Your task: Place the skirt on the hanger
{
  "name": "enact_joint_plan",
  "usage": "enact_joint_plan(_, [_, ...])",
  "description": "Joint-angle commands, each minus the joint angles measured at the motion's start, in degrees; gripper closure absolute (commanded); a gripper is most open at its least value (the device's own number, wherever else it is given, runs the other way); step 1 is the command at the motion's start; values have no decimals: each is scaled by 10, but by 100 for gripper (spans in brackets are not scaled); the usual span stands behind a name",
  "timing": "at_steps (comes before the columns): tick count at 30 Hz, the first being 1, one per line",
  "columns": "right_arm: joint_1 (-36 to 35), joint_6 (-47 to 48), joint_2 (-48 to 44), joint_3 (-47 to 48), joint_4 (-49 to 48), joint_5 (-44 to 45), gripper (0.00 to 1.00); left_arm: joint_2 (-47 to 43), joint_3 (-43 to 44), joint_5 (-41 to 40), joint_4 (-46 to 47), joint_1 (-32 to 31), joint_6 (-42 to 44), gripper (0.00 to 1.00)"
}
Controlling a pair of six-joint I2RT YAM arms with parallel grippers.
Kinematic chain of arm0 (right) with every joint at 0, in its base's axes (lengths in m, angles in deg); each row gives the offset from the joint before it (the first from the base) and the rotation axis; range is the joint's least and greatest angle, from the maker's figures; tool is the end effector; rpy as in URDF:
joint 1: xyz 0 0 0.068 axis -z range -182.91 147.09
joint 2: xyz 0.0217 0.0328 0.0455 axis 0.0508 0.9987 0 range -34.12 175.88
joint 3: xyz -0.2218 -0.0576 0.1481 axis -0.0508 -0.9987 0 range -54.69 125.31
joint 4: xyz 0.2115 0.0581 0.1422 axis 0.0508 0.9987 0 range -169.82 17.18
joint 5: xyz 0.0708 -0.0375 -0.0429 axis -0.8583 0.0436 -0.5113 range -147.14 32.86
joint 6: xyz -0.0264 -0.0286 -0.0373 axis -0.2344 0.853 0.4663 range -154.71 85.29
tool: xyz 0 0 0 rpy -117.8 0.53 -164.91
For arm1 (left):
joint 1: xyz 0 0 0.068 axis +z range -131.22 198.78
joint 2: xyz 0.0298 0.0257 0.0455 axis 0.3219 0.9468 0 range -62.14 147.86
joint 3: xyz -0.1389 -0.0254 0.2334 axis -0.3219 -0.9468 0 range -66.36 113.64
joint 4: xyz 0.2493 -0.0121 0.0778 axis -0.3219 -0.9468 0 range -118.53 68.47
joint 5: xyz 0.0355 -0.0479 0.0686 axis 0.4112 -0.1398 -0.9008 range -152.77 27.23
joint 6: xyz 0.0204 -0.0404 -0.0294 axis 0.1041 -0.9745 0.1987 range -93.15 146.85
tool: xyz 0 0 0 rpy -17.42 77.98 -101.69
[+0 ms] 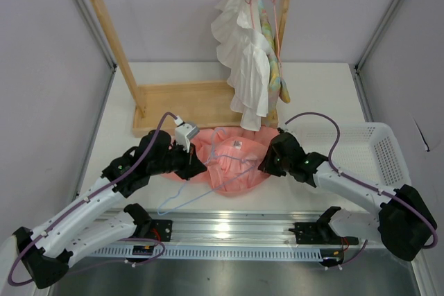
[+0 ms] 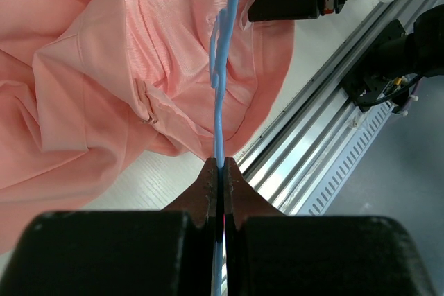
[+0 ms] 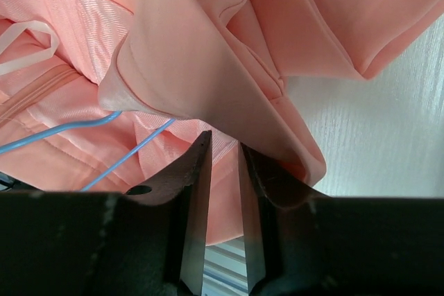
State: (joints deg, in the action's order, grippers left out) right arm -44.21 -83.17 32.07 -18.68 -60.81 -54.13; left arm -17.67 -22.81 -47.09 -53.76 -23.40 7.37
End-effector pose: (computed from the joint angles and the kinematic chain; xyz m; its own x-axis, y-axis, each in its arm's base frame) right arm 0.1717 0.1483 0.2008 -0.8511 0.2472 -0.4632 0.0056 0.8864 0.4628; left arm 0.1182 -0.1200 0.2952 -0.6537 0.1590 -0.7399 0.6323 0.6520 -0.4185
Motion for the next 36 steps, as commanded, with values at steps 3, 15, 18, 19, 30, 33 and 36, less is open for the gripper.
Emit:
enact_joint_plan(3, [-6,-13,4,2,-18,38,86,-10,22,6,13,-6,1,100])
enact_joint_plan(15, [1,0,-50,40,44,39,100,-26,51,42,-10,-8,40,100])
enact_joint_plan(18, [19,7,-63,47,49,23,100,-30,55,51,-5,-9,44,100])
enact_joint_plan(19, [24,8,-65,49,52,14,100,-34,56,52,-3,-9,45,100])
enact_joint_plan(30, [57,11,-71,56,46,-18,100,-26,76,62,9,-10,52,100])
enact_joint_plan(33, [75,13,-70,64,38,-47,100,-24,70,72,3,-11,55,100])
enact_joint_plan(36, [81,14,-70,76,38,-54,100,-25,62,76,6,-12,53,100])
